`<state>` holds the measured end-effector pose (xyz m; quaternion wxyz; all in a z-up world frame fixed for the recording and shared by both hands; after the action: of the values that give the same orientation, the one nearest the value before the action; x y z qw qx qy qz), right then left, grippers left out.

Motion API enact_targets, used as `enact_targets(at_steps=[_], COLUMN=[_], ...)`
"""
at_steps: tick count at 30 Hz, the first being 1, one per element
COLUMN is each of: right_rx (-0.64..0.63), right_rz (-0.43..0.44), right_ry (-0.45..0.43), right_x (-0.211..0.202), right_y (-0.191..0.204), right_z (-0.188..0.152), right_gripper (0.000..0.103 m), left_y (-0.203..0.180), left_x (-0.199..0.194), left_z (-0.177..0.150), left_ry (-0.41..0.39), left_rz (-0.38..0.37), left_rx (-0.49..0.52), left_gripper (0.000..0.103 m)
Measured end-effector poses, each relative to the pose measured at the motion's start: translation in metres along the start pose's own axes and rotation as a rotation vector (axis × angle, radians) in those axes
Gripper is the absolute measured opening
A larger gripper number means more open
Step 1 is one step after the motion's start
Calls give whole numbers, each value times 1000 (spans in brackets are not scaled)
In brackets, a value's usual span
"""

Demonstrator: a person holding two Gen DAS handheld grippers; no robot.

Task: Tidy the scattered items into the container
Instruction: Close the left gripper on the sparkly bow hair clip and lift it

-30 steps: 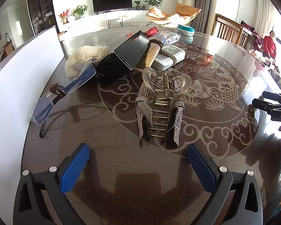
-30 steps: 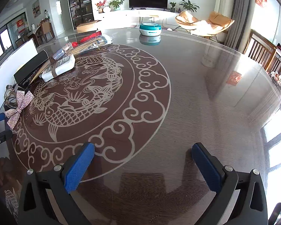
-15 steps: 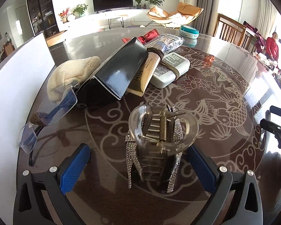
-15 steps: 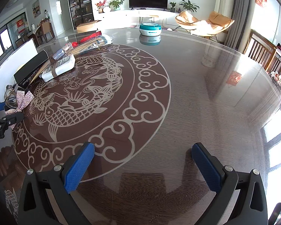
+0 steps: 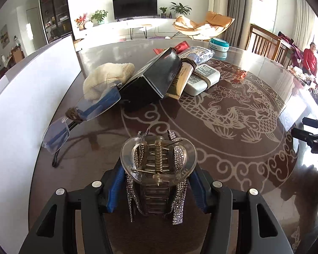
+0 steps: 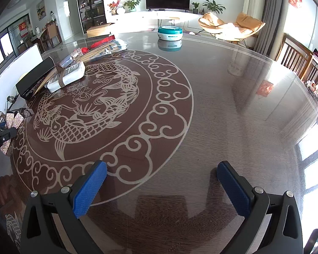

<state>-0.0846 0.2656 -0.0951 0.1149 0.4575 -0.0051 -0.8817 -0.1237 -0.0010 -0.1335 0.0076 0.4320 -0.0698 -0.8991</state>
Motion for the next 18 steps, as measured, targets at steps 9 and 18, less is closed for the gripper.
enact_targets(at_steps=[9,18], right_rx=[25,120], right_rz=[-13,294], right_ry=[13,-27], right_x=[4,74], right_y=[8,83], right_z=[3,125], right_gripper=[103,103], left_y=[30,31], left_x=[-3,-3], left_z=[-13,-13], left_ry=[-1,-1], left_rz=[24,23], left_rx=[-33,-34], left_gripper=[56,56])
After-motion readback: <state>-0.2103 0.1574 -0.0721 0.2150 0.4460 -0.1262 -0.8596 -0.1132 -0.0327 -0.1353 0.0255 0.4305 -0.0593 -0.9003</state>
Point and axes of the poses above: each gripper's, at about its wrist camera, not at the fingertips, and x roughly the way its jaws point, y to its left, z to its top, the point moved 10 cm from there along x, roughly the way its jaws point, and after that the axes turned 9 degrees about z, right-handed, at the moved point
